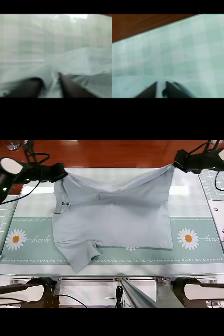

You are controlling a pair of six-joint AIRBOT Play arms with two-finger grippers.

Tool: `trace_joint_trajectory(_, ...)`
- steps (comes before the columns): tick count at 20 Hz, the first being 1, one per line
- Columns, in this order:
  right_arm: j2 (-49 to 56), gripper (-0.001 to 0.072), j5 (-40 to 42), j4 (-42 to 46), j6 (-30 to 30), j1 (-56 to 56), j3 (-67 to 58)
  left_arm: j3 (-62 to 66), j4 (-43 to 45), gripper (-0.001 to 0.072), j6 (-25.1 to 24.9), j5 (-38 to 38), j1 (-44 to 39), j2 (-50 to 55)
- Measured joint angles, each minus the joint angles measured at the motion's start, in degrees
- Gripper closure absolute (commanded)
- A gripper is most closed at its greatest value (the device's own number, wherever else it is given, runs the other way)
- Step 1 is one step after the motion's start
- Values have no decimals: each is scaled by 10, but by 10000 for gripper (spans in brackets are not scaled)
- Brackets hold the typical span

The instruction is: Fold the shirts.

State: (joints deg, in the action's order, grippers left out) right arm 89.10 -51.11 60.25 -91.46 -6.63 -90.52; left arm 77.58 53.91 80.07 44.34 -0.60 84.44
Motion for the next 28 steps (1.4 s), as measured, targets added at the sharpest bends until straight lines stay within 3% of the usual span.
trace_joint_trajectory(4,46,94,-61,-62,34,-57,-38,48,18,4,15,88,30,37)
trace_joint_trajectory(8,26,94,-209,19,74,-134,-18,19,70,4,24,265,115,31)
trace_joint_trajectory(10,-17,94,-235,49,86,-173,55,-60,83,4,21,307,156,-1)
trace_joint_trajectory(13,-104,94,-201,32,101,-211,217,-229,71,4,-5,315,211,-68)
trace_joint_trajectory(18,-238,94,-143,-48,152,-231,430,-438,-9,4,-99,300,294,-138)
trace_joint_trajectory(22,-288,94,-138,-71,171,-234,486,-494,-43,4,-134,290,317,-155)
trace_joint_trajectory(26,-303,94,-139,-79,178,-235,502,-510,-95,7,-163,247,289,-158)
trace_joint_trajectory(27,-304,94,-142,-80,179,-235,503,-512,-104,95,-166,232,276,-159)
trace_joint_trajectory(28,-305,94,-143,-81,179,-235,504,-513,-110,491,-170,212,261,-159)
